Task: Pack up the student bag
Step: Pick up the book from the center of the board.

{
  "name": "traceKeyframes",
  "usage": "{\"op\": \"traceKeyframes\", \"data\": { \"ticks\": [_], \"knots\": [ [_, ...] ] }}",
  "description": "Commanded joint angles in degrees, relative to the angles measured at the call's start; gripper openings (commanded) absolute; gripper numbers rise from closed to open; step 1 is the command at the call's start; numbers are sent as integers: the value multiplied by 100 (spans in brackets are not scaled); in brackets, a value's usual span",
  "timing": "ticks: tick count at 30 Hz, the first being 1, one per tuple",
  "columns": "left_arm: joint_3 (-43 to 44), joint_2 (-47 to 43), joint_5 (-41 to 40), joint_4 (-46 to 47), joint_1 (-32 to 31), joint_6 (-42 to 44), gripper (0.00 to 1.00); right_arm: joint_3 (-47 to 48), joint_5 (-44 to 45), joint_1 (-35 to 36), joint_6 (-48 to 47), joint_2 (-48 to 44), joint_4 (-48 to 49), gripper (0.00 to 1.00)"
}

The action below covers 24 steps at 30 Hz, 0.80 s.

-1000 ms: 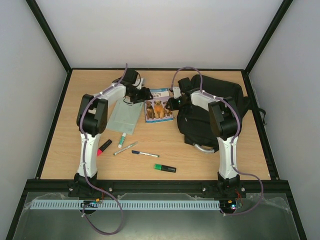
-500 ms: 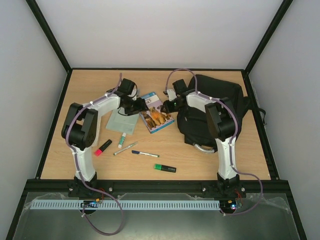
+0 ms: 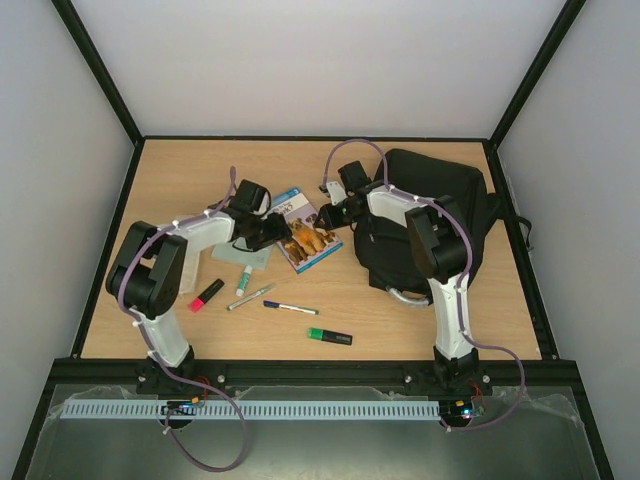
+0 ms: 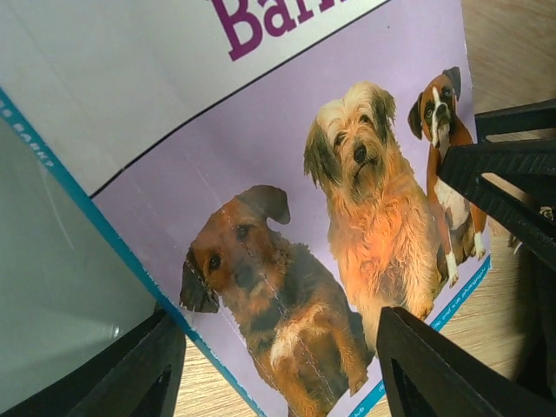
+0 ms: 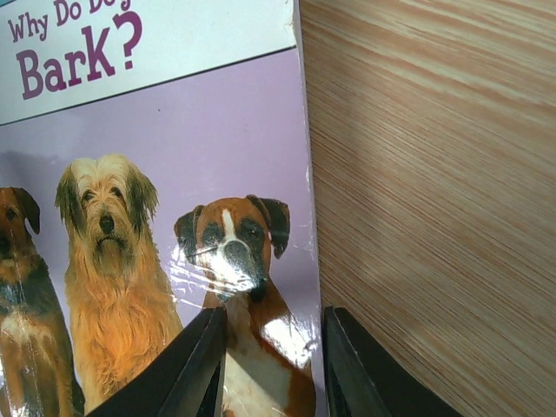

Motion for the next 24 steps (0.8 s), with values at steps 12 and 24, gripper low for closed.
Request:
{"op": "traceKeyframes", "data": {
  "ticks": [12, 24],
  "knots": [
    [-1104, -735, 252, 2656, -384, -1552, 44, -325, 109, 151, -35, 704, -1034, 32],
    [-892, -689, -281, 2288, -532, -1639, 18, -339, 65, 151, -8, 621, -1030, 34]
  ]
}}
